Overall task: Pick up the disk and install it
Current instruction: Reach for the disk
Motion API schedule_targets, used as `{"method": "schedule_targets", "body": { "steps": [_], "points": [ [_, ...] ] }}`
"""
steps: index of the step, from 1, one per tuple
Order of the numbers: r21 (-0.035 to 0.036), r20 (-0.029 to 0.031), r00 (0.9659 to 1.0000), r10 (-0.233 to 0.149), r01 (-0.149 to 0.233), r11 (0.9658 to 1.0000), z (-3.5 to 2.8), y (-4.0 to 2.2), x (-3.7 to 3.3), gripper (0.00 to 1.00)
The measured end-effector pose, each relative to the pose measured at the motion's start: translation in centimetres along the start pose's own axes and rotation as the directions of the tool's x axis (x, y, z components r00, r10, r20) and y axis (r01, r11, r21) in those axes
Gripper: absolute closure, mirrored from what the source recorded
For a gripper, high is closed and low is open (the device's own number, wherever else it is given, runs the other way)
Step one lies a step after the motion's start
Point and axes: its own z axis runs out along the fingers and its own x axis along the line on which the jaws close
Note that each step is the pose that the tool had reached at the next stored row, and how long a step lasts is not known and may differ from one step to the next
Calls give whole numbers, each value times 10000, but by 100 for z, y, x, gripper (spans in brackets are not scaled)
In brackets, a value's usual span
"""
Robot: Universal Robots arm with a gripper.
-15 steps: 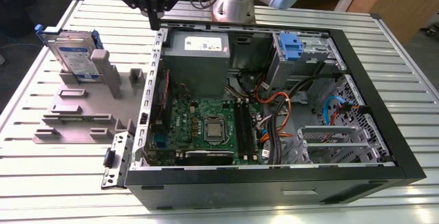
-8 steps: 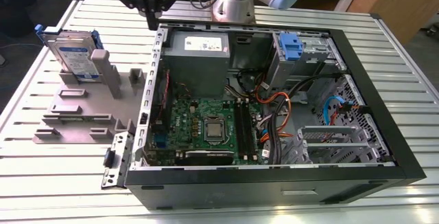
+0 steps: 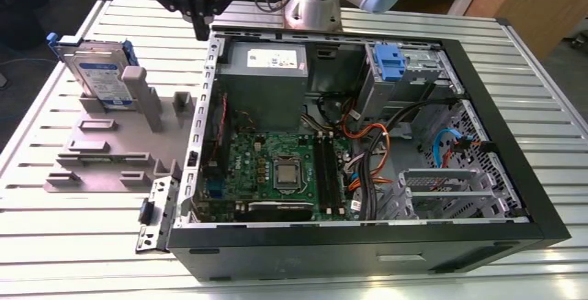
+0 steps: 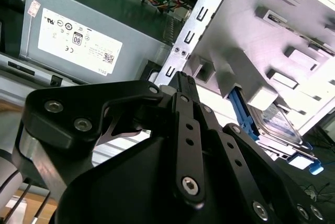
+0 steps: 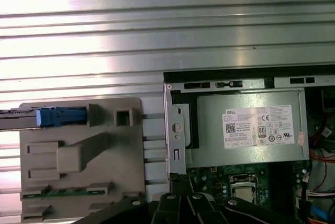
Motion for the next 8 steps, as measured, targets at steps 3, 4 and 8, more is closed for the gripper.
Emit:
{"method": "schedule_targets", "body": {
  "steps": [3, 4, 8],
  "points": [
    [-1, 1, 10000, 1, -1, 10000, 2, -1, 20, 89],
    [-1, 0, 10000, 0, 0, 10000, 2, -2, 24, 89],
    [-1, -2, 10000, 0, 0, 10000, 3, -2, 49, 89]
  ]
}}
